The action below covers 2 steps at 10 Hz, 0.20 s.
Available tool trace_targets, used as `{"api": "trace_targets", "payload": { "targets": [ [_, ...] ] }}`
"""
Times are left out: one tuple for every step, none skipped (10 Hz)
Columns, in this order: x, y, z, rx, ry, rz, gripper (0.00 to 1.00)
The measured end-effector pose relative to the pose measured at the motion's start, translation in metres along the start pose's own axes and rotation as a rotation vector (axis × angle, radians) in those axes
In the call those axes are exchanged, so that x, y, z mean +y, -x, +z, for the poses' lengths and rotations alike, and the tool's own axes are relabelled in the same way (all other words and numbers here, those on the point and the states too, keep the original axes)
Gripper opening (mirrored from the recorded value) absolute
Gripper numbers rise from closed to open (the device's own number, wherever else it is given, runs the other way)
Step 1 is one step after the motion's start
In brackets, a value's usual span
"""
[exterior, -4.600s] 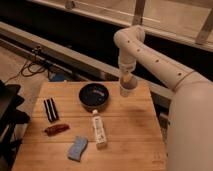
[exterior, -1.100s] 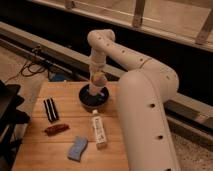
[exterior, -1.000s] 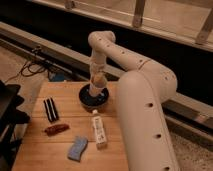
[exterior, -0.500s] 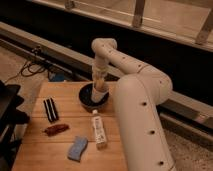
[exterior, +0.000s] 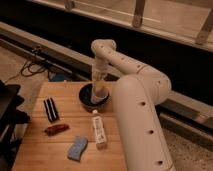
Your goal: Place the ceramic cup in the ceramic bowl
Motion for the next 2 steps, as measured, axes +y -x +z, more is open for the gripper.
{"api": "trace_targets", "payload": {
  "targets": [
    [-0.0017, 0.0003, -0.0029, 0.000, -0.005, 0.000, 0.80],
    [-0.0023, 0.0004, -0.0062, 0.001, -0.006, 0.001, 0.80]
  ]
}}
